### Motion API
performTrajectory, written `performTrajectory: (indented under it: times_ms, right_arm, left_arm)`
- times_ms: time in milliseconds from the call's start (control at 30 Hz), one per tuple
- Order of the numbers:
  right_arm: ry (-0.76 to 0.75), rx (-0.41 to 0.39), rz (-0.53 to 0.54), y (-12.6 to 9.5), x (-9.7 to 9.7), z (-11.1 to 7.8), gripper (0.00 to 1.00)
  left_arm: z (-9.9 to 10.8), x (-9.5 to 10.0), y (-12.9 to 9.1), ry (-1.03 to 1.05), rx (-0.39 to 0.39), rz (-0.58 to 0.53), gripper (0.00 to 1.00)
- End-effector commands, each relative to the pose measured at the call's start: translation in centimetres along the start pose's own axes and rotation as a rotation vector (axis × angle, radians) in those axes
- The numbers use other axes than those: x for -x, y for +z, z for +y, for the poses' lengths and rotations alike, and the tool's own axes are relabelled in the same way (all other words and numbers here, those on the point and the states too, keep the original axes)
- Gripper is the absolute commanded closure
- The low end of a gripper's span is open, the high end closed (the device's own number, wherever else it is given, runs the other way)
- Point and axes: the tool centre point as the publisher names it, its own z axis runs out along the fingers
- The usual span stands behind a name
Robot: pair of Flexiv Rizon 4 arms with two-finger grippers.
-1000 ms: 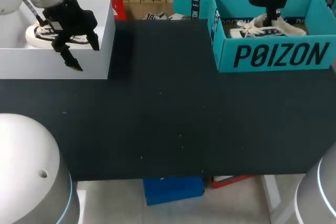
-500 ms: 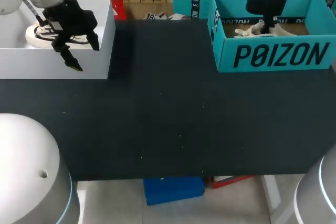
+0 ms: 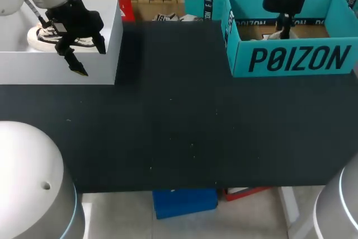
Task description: Take the shoe out of the shoebox, open the shoe tongue, remove and reinsert the insole, then place the shoe into the shoebox
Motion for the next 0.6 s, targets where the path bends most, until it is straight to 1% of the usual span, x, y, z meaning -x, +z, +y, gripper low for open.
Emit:
performTrajectory:
  times_ms: [33, 133, 333, 467, 533, 600]
  right_arm:
    - [0.0, -0.019, -0.004, -2.7, 0.2, -0.1, 0.0]
    - [0.007, -0.021, -0.015, -4.5, 0.3, -0.1, 0.0]
    - [0.018, -0.017, -0.012, -8.0, -0.6, 0.3, 0.0]
    - [0.051, -0.024, -0.01, -10.5, -1.5, 0.7, 0.0]
    - [0.071, -0.042, -0.009, -11.6, -2.0, 0.9, 0.0]
    - [0.102, -0.029, -0.014, -12.8, -2.7, 1.2, 0.0]
  left_arm:
    - [0.0, -0.1, 0.0, -0.001, 0.003, 0.0, 0.0]
    - [0.0, -0.1, 0.0, -0.001, 0.003, 0.0, 0.0]
    - [0.0, -0.1, 0.0, -0.001, 0.003, 0.0, 0.0]
    - [0.0, -0.1, 0.0, -0.001, 0.003, 0.0, 0.0]
    - [0.0, -0.1, 0.0, -0.001, 0.003, 0.0, 0.0]
    - [0.0, -0.1, 0.0, -0.001, 0.003, 0.0, 0.0]
